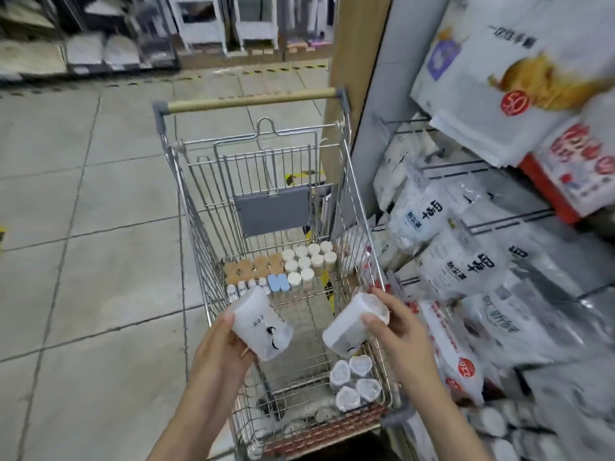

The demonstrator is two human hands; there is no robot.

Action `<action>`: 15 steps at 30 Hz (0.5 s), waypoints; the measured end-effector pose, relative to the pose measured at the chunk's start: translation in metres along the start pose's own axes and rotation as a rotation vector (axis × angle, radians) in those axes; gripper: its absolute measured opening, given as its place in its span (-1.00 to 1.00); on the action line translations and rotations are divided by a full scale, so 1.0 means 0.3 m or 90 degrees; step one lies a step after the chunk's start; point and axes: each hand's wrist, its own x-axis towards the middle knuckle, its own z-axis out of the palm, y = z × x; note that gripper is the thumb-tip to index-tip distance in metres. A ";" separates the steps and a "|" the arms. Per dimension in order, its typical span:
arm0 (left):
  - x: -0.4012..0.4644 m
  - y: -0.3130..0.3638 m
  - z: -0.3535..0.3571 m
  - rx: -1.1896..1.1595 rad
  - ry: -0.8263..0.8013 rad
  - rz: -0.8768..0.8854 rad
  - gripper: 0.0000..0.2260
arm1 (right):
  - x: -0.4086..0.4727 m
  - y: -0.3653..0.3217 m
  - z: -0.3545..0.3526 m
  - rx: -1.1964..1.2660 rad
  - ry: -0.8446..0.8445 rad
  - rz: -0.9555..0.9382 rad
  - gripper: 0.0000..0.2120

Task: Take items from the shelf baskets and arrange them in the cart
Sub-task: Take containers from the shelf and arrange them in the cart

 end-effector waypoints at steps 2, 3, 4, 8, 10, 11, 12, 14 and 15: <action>-0.016 0.029 0.025 -0.005 -0.025 -0.026 -0.56 | -0.043 -0.021 -0.006 -0.010 0.019 -0.009 -0.43; -0.017 0.043 0.039 -0.007 -0.041 -0.043 -0.52 | -0.065 -0.027 -0.012 -0.007 0.033 -0.009 -0.45; -0.015 0.055 0.055 -0.015 -0.058 -0.064 -0.50 | -0.085 -0.028 -0.021 -0.002 0.050 -0.007 -0.48; 0.008 0.071 0.148 0.041 -0.149 -0.111 -0.48 | -0.164 -0.021 -0.071 0.017 0.164 0.002 -0.49; -0.006 0.058 0.213 0.079 -0.207 -0.140 -0.47 | -0.220 -0.018 -0.109 0.046 0.234 0.015 -0.61; -0.022 0.048 0.248 0.096 -0.237 -0.156 -0.49 | -0.258 -0.016 -0.129 0.062 0.260 0.024 -0.66; -0.041 0.037 0.286 0.117 -0.263 -0.173 -0.52 | -0.296 -0.015 -0.151 0.074 0.279 0.032 -0.66; -0.081 0.014 0.355 0.162 -0.294 -0.206 -0.57 | -0.371 -0.016 -0.195 0.098 0.312 0.047 -0.58; -0.104 0.002 0.388 0.185 -0.317 -0.219 -0.57 | -0.410 -0.017 -0.219 0.110 0.334 0.052 -0.58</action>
